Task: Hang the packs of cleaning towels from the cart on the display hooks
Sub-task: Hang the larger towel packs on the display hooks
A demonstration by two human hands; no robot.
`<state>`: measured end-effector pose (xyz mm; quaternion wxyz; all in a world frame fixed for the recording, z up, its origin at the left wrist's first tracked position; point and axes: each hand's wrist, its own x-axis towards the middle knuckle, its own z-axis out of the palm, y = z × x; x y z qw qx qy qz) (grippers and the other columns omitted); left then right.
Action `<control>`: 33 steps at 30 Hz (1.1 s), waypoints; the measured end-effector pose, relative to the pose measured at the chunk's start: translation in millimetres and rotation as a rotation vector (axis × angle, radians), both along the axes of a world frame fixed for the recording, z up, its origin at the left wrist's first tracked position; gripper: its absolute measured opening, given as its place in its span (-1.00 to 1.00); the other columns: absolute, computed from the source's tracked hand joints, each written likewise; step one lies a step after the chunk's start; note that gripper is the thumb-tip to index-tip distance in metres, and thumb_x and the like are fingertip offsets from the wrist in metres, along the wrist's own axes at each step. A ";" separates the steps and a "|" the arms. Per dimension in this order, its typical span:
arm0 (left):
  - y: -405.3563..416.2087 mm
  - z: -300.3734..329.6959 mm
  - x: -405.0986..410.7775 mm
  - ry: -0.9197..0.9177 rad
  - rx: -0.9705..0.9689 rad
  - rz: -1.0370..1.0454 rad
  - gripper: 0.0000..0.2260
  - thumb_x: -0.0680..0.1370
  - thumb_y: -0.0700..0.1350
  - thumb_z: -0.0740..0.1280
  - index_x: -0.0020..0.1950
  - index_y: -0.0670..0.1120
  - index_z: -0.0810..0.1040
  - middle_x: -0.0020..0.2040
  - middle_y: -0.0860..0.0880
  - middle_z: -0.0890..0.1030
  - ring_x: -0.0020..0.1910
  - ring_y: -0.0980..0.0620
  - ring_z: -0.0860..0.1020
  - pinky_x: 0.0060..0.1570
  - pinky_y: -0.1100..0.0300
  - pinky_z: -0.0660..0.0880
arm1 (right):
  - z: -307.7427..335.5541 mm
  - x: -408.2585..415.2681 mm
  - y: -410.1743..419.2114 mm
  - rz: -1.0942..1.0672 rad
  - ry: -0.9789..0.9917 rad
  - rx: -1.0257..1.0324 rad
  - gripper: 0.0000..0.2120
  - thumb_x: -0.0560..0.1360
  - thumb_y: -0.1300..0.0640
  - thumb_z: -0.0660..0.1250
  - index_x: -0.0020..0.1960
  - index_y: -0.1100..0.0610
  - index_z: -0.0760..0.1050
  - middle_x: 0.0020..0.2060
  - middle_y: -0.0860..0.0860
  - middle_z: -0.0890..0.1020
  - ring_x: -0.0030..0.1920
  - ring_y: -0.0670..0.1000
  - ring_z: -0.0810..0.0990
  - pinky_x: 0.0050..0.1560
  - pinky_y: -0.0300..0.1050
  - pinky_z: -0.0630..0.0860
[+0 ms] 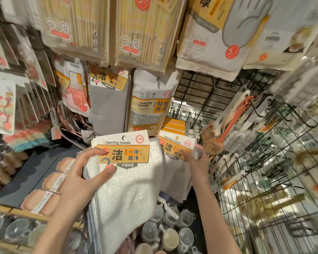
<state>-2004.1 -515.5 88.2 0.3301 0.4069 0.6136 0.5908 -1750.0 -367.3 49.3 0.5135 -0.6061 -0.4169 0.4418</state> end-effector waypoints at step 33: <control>21.7 58.5 33.5 -0.096 0.171 -0.083 -0.59 0.21 0.06 0.58 0.02 0.18 0.59 0.11 0.28 0.58 0.23 0.14 0.49 0.33 -0.14 0.34 | 126.5 29.9 27.5 -0.135 0.113 0.258 -0.65 0.47 0.32 0.38 0.19 0.07 0.44 0.17 0.12 0.58 0.15 0.05 0.57 0.21 -0.04 0.49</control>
